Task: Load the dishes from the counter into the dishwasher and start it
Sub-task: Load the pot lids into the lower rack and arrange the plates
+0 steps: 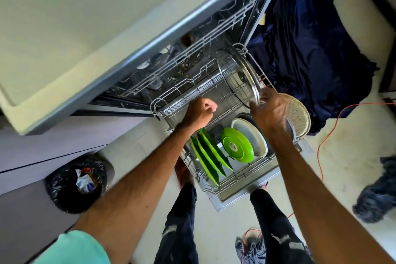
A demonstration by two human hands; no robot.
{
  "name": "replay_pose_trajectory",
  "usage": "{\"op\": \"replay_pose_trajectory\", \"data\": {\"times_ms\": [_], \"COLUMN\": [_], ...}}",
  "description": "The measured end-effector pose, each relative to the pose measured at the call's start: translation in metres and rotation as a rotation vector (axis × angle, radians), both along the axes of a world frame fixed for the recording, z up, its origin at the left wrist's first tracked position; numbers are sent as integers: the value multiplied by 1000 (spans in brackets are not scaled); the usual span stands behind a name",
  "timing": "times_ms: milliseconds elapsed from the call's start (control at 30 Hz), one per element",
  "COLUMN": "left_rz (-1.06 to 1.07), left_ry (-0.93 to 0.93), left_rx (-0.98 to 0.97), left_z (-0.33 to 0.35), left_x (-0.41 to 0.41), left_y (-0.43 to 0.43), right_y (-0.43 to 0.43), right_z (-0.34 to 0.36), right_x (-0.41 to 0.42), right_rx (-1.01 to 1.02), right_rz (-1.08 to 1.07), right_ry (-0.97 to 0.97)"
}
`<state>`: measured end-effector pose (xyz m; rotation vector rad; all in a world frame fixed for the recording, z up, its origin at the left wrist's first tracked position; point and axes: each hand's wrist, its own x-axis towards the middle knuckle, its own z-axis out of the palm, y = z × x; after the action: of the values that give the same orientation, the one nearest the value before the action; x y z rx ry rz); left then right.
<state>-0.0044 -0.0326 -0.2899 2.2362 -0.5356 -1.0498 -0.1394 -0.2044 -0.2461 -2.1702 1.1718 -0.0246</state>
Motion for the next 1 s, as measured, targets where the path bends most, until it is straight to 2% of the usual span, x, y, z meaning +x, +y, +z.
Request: {"op": "replay_pose_trajectory", "data": {"times_ms": [200,300,400,533,667,833,1000], "left_rz": [51,68,101,152,356,603,708], "left_ry": [71,124,146,95,-49,-123,-143], "left_rx": [37,37,77,122,98,40,-30], "left_z": [104,160,209,242,277,317,349], "left_x": [-14,-34,-57,-92,-128,-187,-234], "left_y": [59,108,160,243,325,392,436], "right_y": [92,151,212,279,330,372,415], "right_z": [90,134,175,218,249,282,308], "right_x": [-14,-25,-37,-49,-65,-84,-89], "right_rx": [124,215,191,211,212,290,362], "right_rz": [-35,45,180,331,483,625,668], "right_ry": [18,89,169,133,68,-15,-92]}}
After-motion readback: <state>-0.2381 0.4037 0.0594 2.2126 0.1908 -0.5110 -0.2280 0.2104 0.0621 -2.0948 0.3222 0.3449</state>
